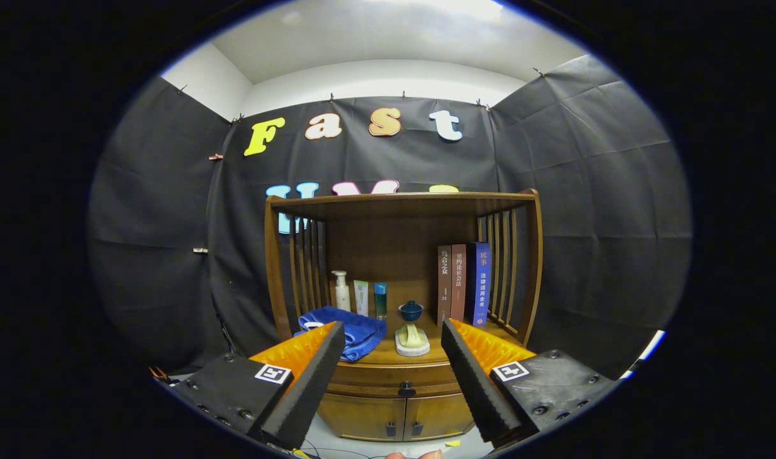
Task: Pull open the drawer, take out the items inside it, and place them on the countertop above the cabinet.
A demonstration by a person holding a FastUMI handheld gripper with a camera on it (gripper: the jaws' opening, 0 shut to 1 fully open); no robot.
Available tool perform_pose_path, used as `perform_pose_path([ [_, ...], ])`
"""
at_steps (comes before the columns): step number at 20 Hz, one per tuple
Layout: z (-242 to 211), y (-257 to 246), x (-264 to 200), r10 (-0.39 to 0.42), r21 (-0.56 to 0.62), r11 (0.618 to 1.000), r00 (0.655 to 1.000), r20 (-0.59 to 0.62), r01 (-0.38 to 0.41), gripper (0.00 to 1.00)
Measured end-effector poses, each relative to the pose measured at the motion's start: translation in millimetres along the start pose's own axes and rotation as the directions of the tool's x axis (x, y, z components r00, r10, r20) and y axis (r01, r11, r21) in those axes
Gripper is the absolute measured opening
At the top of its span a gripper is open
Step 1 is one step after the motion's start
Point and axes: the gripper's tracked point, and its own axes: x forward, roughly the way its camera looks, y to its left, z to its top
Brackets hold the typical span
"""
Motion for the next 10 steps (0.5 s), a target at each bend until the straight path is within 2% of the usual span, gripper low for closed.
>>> perform_pose_path([
  [10,-6.1,-9.9,1.2,-0.013,0.0,1.0,1.0,-0.007,0.013,0.99],
])
